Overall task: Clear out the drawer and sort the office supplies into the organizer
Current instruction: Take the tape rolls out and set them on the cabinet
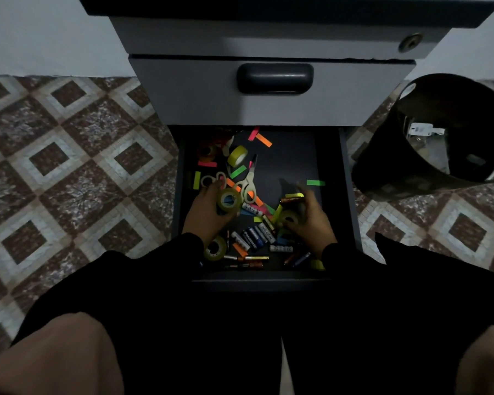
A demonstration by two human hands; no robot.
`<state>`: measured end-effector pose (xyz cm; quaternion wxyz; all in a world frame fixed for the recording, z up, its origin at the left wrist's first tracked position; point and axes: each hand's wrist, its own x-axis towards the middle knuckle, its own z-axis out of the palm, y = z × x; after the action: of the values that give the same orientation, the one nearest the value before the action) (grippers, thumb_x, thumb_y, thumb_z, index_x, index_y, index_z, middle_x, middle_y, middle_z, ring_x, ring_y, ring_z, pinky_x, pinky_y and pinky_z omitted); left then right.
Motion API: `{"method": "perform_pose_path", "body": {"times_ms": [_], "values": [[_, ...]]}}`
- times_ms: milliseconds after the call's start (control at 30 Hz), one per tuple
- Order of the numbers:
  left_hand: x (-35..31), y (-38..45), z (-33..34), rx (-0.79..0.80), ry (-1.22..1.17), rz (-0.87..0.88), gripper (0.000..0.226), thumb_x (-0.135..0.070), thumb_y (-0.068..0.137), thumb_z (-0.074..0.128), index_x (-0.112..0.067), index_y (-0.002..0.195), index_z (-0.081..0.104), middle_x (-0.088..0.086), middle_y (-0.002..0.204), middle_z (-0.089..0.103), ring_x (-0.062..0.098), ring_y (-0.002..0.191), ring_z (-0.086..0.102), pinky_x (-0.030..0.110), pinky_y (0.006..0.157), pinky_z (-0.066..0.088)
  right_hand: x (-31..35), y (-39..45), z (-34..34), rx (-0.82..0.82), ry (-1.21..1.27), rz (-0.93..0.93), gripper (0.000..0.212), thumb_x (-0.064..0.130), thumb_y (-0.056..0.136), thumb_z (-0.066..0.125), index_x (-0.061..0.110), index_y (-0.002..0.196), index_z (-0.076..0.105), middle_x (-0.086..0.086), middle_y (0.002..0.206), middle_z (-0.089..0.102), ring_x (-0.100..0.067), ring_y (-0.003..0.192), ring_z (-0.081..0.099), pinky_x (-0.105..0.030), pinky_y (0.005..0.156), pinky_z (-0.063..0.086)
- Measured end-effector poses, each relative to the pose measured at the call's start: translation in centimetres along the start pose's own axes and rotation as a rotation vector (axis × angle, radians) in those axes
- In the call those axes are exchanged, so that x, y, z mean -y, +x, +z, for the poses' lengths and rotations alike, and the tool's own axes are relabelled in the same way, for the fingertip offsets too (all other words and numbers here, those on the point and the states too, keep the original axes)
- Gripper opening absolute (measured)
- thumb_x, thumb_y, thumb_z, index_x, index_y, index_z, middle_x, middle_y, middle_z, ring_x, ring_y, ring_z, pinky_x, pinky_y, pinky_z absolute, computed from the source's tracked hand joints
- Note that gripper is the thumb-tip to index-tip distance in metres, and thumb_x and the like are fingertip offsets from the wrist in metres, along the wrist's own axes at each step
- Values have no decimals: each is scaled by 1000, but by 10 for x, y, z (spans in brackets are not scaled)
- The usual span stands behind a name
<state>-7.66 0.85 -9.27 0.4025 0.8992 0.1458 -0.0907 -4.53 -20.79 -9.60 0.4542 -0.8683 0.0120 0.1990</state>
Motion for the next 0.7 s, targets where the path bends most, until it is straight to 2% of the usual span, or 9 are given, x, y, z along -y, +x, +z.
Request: {"method": "perform_pose_path", "body": {"times_ms": [67,133,233,433,700], "values": [[3,3,3,14,16,-1,78,-22,79,74,-15,144,32,13,140,42,30,129,40,42,105,36,-5,4,-1,-46,-66,1,73,1,71,73,19,134,41,-5,127,52,-19,117,50,-40,100,44],[5,6,6,34,48,7,82,-22,80,74,-17,147,27,13,143,39,31,130,37,44,106,36,-11,7,0,-29,-181,-12,66,4,69,74,14,129,48,-11,125,53,-29,117,50,-44,99,43],[8,9,11,52,55,1,87,-22,79,74,-18,149,22,11,147,35,31,134,33,43,108,33,-14,6,4,0,-310,-12,63,7,69,75,14,127,51,-13,125,52,-33,115,49,-42,99,41],[10,16,16,56,100,-15,90,-20,80,73,-19,150,17,8,151,31,31,137,26,42,111,27,-18,5,14,20,-400,29,72,10,71,76,21,134,43,-10,131,47,-29,120,43,-34,100,37],[14,19,20,28,134,-9,81,-13,81,70,-23,148,24,9,148,35,34,133,30,41,107,30,-17,6,15,42,-415,-3,74,3,74,71,25,137,39,-2,138,46,-25,123,37,-30,100,32]]}}
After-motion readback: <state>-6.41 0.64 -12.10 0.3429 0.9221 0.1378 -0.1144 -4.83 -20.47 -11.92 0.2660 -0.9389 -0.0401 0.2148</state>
